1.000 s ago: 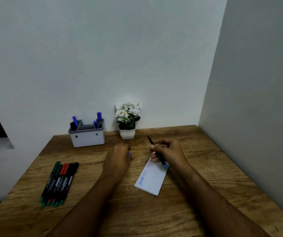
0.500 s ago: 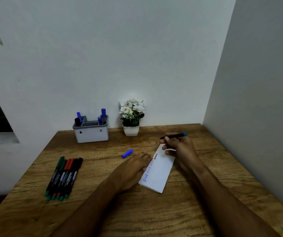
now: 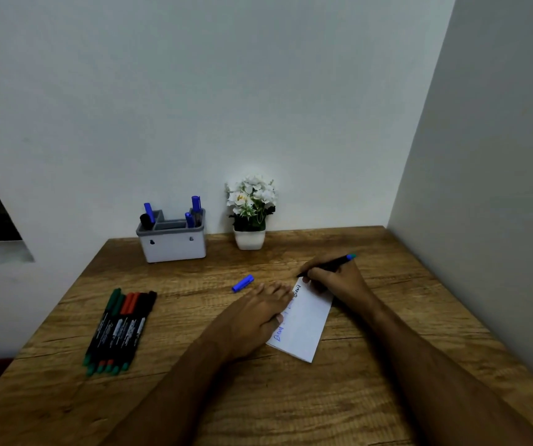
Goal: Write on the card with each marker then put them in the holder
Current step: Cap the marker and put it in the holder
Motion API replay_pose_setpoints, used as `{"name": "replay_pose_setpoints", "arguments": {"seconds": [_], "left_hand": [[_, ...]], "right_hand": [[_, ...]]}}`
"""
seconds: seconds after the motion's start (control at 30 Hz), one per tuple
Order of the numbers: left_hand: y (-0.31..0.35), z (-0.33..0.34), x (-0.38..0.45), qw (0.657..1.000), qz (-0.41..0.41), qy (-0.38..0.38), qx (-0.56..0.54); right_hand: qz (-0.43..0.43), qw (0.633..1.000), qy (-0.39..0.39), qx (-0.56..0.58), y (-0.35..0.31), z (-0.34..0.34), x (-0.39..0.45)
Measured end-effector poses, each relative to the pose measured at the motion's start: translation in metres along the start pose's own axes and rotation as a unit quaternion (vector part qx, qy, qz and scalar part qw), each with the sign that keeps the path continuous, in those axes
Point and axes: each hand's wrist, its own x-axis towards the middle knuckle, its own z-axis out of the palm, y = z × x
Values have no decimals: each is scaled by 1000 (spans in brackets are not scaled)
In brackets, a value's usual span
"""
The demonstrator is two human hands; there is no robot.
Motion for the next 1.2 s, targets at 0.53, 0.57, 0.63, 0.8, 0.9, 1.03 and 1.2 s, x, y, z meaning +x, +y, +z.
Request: {"name": "replay_pose_setpoints", "arguments": {"seconds": [0.53, 0.57, 0.63, 0.8, 0.9, 1.03, 1.2], "left_hand": [[-6, 2, 3, 1000, -1, -15, -27], [-5, 2, 3, 1000, -1, -16, -25], [-5, 2, 3, 1000, -1, -15, -20], [-3, 1, 3, 1000, -1, -13, -15], [-4, 2, 2, 1000, -1, -15, -19], [-5, 3, 3, 1000, 7, -6, -14], [-6, 3, 2, 1000, 7, -1, -22]], "right_hand": [[-55, 994, -26, -95, 16, -4, 12], [-60, 993, -30, -101, 16, -4, 12], [-68, 991, -34, -112, 16, -3, 12], [-80, 988, -32, -129, 15, -2, 12], [-74, 989, -29, -128, 16, -2, 13], [-75, 988, -26, -131, 17, -2, 13], [-68, 989, -26, -128, 17, 0, 14]]}}
